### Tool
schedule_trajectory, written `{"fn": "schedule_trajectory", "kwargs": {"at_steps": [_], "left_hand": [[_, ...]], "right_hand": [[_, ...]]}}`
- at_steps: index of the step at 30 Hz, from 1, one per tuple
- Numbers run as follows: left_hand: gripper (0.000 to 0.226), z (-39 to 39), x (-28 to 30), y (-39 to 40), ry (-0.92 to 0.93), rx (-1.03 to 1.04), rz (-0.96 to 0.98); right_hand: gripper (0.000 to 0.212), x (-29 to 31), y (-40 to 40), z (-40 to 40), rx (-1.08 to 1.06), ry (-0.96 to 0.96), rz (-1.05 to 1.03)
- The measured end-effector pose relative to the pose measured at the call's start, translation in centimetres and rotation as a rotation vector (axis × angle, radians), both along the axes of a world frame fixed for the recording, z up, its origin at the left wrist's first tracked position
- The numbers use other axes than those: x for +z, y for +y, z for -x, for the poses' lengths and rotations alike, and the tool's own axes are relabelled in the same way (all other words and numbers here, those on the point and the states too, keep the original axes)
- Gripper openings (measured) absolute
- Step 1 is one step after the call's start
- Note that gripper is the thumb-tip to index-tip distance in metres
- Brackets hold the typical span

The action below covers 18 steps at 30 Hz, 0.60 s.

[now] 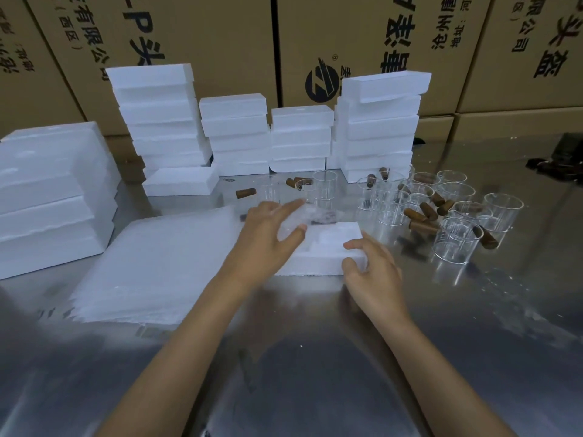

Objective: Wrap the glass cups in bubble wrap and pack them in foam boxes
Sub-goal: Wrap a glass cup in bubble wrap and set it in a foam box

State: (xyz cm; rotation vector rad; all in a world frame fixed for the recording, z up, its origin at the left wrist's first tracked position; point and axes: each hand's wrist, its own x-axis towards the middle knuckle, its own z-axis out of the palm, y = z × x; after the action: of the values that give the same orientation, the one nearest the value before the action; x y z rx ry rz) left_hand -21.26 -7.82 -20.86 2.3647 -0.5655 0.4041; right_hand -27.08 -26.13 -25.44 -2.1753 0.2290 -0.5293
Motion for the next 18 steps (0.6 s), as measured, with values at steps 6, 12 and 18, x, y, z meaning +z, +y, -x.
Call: {"fn": "schedule_trajectory", "kwargs": {"at_steps": [6,12,18], "left_hand": [[0.053,-0.6,-2.3,0.3,-0.037,0.100,-0.348],[0.055,0.2,-3.3,-0.1,-0.007,0.116,-0.276],[0.055,-0.1,-4.0,-0.9,0.010,0.184,-0.204]], "right_hand": [[0.037,-0.2,0.1,-0.1,0.001,0.035,0.058],[0.041,0.3,0.2,0.4,-0.009,0.037,0.018],[0.035,0.7,0.3,0.9,-0.023,-0.003,-0.070]]}}
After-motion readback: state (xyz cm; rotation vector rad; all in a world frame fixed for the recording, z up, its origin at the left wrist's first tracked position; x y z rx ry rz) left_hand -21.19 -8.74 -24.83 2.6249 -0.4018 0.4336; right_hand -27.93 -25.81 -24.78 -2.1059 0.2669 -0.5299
